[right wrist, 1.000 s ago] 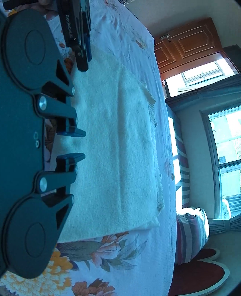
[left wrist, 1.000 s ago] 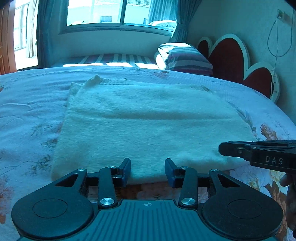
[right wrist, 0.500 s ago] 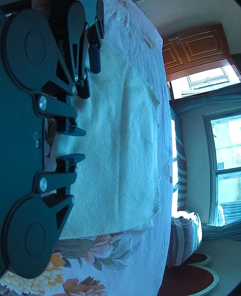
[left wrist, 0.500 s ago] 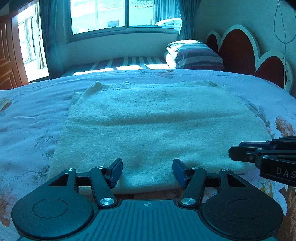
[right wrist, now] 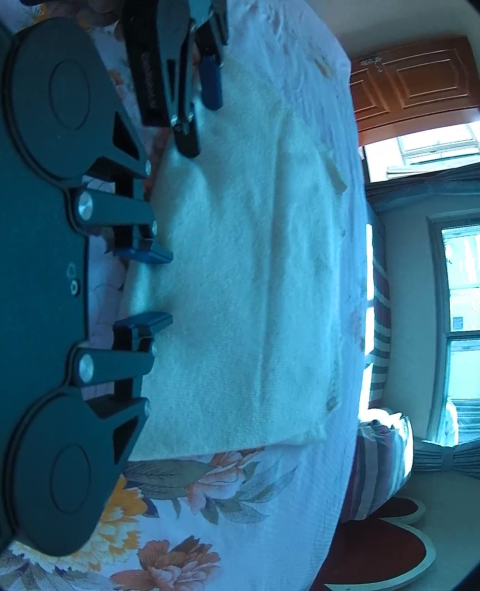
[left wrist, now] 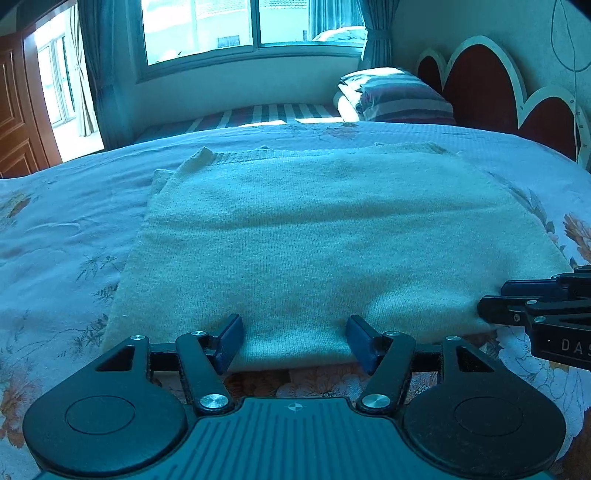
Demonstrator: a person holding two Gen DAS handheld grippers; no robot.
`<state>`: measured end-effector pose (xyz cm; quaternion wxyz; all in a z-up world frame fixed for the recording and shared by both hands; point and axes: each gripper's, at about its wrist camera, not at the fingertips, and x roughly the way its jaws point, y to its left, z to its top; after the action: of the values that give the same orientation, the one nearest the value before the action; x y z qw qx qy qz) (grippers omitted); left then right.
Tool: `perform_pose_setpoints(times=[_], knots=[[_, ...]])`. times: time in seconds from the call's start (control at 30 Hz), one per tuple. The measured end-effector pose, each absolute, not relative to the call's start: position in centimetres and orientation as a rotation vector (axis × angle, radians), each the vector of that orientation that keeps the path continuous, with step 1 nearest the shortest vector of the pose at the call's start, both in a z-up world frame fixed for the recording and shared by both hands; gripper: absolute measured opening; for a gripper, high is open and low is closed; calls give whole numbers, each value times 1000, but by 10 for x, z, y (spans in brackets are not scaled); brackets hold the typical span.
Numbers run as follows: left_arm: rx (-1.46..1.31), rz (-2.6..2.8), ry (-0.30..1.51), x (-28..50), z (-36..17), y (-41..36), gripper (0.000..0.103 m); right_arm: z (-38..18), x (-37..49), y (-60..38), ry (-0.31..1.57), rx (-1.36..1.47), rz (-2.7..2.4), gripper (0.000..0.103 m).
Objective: Fold small clothes
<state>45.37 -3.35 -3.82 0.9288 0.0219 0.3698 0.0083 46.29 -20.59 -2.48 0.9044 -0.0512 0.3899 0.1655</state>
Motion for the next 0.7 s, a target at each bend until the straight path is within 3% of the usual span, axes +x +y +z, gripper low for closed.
perform_pose_setpoints(times=[0.23, 0.37, 0.43, 0.57, 0.7], knots=[[-40, 112, 698, 443, -18, 27, 63, -1, 457, -231, 728, -4, 339, 30], [-38, 132, 790, 454, -37, 45, 63, 2, 467, -240, 694, 12, 338, 31], [-20, 144, 795, 456, -45, 46, 72, -9, 476, -237, 726, -21, 350, 30], [-70, 149, 795, 456, -41, 59, 72, -23, 484, -233, 780, -87, 350, 30], [-73, 142, 760, 453, -38, 78, 72, -7, 478, -245, 700, -61, 343, 31]])
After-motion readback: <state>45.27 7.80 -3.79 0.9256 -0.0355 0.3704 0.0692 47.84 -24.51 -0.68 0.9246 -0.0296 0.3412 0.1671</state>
